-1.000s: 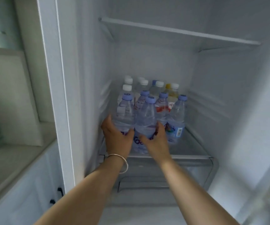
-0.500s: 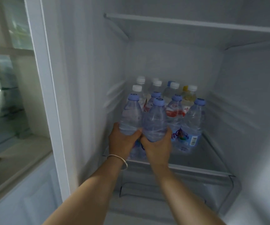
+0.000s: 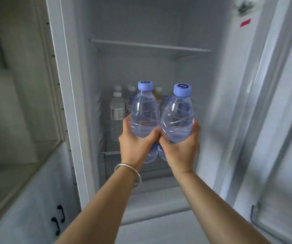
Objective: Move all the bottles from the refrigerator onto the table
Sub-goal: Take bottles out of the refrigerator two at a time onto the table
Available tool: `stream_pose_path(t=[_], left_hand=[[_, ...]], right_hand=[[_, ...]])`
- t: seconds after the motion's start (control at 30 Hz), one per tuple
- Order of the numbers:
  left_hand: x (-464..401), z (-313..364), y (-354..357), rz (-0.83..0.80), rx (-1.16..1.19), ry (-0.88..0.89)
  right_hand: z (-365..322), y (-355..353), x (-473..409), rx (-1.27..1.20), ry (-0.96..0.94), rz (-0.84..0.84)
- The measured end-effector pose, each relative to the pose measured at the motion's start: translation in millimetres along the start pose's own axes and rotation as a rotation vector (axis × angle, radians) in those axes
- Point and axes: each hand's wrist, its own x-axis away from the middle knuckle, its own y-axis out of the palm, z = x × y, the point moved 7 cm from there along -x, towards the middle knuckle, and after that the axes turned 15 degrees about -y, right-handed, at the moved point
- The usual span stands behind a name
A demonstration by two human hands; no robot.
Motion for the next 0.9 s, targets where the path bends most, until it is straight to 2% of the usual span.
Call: stream_pose_path(t=[0.3,0.57,0.77,0.9], left_hand=[[199.9,-21.7,72.5,-0.429,0.030,-0.173],[385.4,-10.3,156.2,-0.770,-0.066,-0.196],[538.3,5.3,218.7,-0.970,-0.070,-0.184],[630.3,8.7,264.8,-1.014,-0.075,-0.208]], right_hand=[[-56.3,-231.3,92.6,0.374,0.171,0.210],[-101.1,-444.8,154.9,0.628,0.348,0.427],[-136.8,-601.8,189.0,0.767,0.412,0.554],[-154.6,-706.3,199.7,0.842,0.444,0.556]])
